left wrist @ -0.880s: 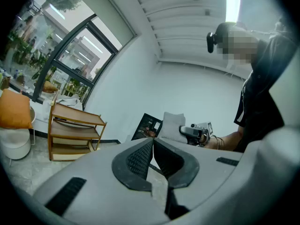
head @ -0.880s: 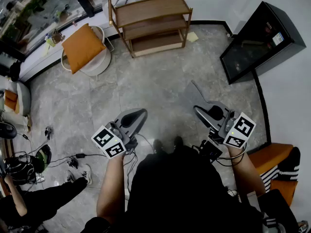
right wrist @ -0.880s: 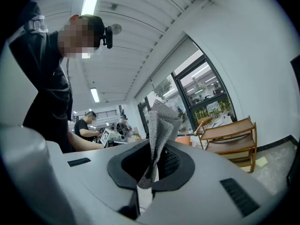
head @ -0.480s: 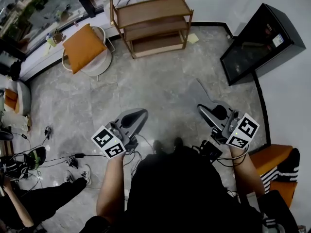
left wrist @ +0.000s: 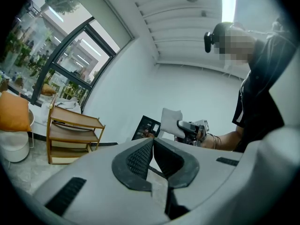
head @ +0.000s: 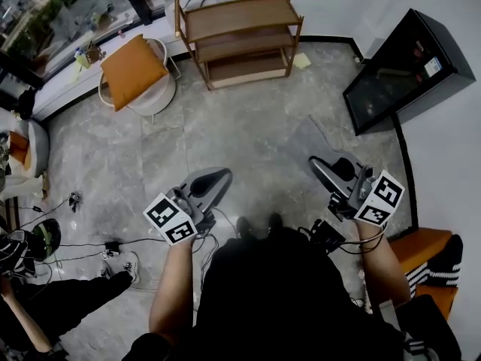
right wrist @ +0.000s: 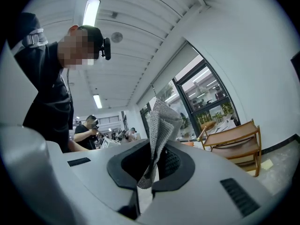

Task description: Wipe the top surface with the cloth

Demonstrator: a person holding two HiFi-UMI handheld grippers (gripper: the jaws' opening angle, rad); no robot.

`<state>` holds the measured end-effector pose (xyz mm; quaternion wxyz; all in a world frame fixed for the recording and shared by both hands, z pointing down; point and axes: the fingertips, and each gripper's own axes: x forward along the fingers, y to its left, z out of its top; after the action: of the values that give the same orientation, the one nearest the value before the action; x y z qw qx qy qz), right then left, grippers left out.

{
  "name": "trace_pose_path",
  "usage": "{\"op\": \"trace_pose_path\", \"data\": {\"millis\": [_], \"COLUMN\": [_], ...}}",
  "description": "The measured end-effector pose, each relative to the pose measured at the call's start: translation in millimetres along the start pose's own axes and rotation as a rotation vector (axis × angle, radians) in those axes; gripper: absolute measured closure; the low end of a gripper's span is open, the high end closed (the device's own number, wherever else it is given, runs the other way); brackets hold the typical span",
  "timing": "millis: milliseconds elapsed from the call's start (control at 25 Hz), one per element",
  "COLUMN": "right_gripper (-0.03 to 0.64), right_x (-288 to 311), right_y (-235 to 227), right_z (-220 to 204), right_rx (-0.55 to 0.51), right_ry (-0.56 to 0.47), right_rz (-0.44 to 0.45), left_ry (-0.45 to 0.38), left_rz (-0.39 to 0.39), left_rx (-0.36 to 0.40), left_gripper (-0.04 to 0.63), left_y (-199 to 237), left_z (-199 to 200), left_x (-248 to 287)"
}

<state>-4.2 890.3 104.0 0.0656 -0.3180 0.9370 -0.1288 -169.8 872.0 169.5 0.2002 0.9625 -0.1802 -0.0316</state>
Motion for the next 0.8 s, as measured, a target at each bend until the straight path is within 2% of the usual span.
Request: {"op": "trace_pose_path", "data": {"millis": [240, 400, 800], "right_gripper": [0.589, 0.589, 0.589], "right_x": [-15.8, -30.8, -31.0], "right_y": [-11.3, -23.4, -60.2], "right_z": [3.5, 9.3, 28.2], "right_rx": [-0.007, -0.003, -0.004], "right_ry": [0.02, 0.008, 0.009], "right_rz": [-0.033, -0.04, 0.036], "left_ry": [-0.03, -0.01, 0.021], "left_rz": [-0.006, 0.01, 0.036], "left_rx": [0.01, 0.014, 0.05], "left_gripper": [0.583, 0.583, 0.583], "left_y": [0.9, 2.3, 8.5], "left_z": [5.4, 3.6, 16.1], "left_x": [-0.6, 11.7, 59.4]}}
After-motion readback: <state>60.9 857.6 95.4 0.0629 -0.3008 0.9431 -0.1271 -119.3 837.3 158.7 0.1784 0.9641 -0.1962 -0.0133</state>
